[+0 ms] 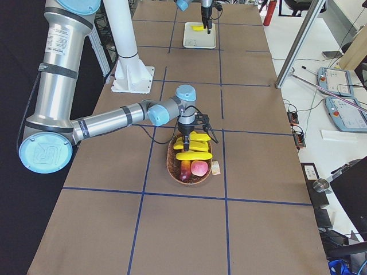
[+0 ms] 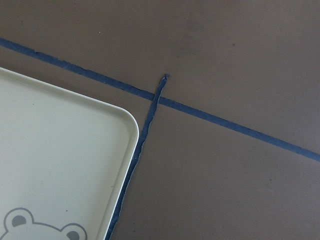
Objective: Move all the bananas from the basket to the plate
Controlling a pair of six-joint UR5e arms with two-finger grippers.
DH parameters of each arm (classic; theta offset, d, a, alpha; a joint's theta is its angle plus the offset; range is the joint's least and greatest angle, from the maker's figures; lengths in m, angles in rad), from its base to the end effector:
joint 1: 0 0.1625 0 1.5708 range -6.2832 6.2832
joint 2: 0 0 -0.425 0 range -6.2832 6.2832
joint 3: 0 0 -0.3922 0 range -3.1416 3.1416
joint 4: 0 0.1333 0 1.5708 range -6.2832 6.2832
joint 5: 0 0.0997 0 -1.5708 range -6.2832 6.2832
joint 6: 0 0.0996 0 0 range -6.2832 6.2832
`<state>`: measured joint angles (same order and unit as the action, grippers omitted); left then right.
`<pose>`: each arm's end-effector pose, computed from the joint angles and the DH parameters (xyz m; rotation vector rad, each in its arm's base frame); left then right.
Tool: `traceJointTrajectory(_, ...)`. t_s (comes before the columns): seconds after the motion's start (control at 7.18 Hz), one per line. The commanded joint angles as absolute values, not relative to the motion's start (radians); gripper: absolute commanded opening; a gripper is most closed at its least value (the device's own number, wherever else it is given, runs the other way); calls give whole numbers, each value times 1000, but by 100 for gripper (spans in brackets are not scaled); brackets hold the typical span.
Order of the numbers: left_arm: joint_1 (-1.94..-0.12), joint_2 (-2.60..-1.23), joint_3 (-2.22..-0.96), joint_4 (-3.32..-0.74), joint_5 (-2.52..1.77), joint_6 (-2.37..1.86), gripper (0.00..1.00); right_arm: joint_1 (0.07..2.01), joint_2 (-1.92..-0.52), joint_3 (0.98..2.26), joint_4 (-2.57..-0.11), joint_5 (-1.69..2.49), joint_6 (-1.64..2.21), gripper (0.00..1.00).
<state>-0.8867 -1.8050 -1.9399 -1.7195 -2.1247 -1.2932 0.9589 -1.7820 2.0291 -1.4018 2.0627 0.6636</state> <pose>0.2863 -0.4791 0.3471 -0.0379 0.9051 -0.3590 -0.1694 -0.3916 0.5221 0.0389 -0.6319 -0.0524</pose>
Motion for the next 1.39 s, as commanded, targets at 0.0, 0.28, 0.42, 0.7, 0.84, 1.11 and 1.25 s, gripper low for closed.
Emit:
traceJointTrajectory(0.0,-887,-1805,-1940,-1718,-2126,-1293,100,957,-1778,2025,-1402,2068,667,71)
traceJointTrajectory(0.28,-888,-1804,-1942,-1720,-2126,-1293,100,953,-1758,2017,-1405,2085,669,71)
traceJointTrajectory(0.42,-888,-1802,-1942,-1718,-2126,-1293,100,951,-1758,2017,-1404,2095,670,70)
traceJointTrajectory(0.7,-888,-1806,-1944,-1718,-2126,-1293,100,950,-1759,2003,-1410,2097,663,65)
traceJointTrajectory(0.84,-888,-1804,-1944,-1718,-2126,-1293,100,950,-1759,1999,-1408,2097,663,65)
traceJointTrajectory(1.11,-888,-1804,-1944,-1718,-2126,-1293,100,948,-1758,1994,-1410,2097,666,64)
traceJointTrajectory(1.25,-888,-1802,-1944,-1718,-2126,-1293,100,942,-1758,1993,-1410,2095,669,64)
